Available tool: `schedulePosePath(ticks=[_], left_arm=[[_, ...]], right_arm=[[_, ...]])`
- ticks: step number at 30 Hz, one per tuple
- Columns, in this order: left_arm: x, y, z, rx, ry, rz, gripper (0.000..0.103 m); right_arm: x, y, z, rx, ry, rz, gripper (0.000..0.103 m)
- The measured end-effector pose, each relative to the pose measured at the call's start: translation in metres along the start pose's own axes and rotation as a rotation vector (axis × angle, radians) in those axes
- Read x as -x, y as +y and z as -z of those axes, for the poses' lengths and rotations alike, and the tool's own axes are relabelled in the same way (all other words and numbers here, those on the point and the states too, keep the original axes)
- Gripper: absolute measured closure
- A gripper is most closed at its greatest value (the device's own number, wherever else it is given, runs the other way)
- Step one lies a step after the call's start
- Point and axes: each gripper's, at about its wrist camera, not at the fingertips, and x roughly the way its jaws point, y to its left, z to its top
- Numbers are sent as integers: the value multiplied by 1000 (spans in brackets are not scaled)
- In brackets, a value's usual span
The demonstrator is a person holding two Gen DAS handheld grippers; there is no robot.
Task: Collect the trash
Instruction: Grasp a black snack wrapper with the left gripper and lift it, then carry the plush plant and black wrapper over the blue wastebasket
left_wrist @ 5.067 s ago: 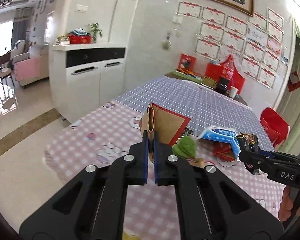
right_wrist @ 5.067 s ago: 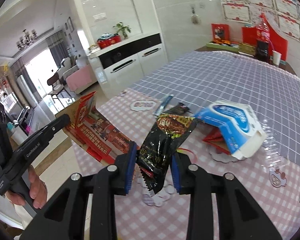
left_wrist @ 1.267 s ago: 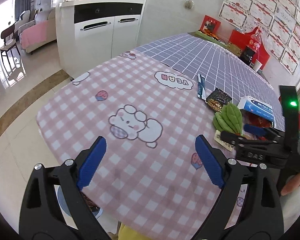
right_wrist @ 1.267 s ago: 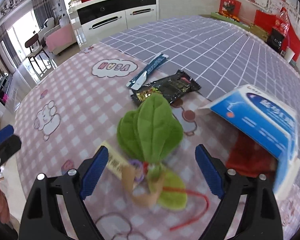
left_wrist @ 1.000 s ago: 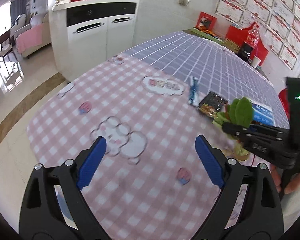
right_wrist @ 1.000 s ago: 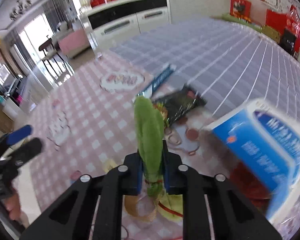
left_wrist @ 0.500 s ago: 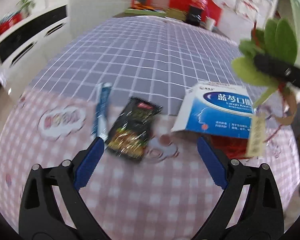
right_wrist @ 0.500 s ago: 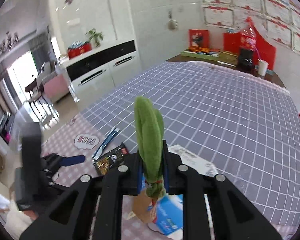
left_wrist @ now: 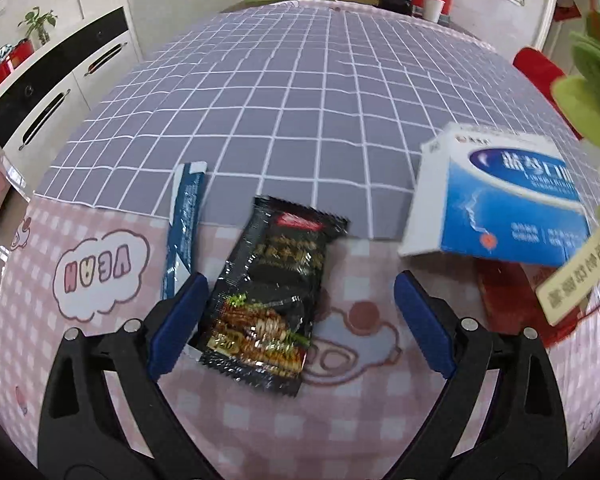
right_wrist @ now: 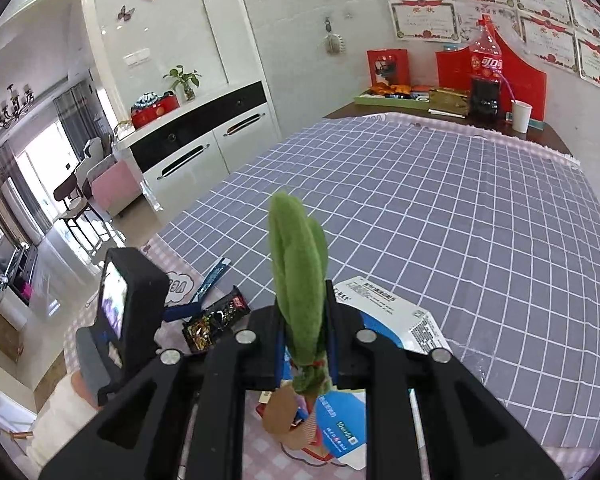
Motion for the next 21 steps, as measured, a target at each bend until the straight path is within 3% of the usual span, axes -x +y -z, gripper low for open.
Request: schedulePosePath(ticks=[2,5,7,13,21], left_arm=[[6,-7,1,-25,-24,22,59],[10,-8,0,-12,-27,31,71],[18,-10,1,-16,-58,23,95],[33,-2,15,9,-61,-13,96],[72,24,51,111,-103,-2,96]], right_arm=[[-1,-1,0,-1,0,6,87],[-1,0,2,-10,10,2,87],[0,4,5,-7,14,2,87],[8,17,9,1,12,-14,87],[26,49,18,62,6,-29,87]])
